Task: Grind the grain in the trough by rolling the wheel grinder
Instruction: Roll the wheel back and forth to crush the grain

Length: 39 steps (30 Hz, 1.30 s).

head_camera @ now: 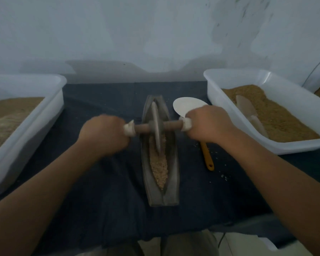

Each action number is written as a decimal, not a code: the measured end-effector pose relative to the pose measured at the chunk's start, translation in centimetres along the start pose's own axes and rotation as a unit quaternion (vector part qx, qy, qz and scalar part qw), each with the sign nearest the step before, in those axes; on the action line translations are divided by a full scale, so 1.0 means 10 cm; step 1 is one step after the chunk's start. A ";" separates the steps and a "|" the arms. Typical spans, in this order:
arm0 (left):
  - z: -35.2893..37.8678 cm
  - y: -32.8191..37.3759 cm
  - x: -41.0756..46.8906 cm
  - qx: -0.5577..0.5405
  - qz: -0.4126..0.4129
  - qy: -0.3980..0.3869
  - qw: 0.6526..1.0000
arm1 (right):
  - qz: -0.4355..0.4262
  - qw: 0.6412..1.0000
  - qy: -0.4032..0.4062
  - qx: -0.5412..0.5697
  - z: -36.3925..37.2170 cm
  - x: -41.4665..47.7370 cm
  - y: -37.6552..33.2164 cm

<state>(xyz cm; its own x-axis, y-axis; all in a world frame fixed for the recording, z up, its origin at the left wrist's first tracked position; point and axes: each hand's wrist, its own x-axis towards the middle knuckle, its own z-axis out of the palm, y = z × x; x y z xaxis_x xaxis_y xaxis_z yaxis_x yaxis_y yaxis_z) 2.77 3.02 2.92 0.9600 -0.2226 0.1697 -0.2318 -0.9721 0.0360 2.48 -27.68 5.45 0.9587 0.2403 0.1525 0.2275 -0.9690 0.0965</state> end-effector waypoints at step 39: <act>-0.12 0.05 0.60 0.026 -0.022 -0.021 0.999 | 0.060 0.997 0.001 -0.038 0.11 0.45 0.03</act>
<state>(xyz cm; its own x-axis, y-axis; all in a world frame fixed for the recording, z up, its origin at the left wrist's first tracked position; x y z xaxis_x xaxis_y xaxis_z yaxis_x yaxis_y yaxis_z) 8.20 1.28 5.11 0.9754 -0.1806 0.1268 -0.1809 -0.9835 -0.0094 7.06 -27.00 5.10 0.9777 0.1226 0.1702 0.0969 -0.9836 0.1523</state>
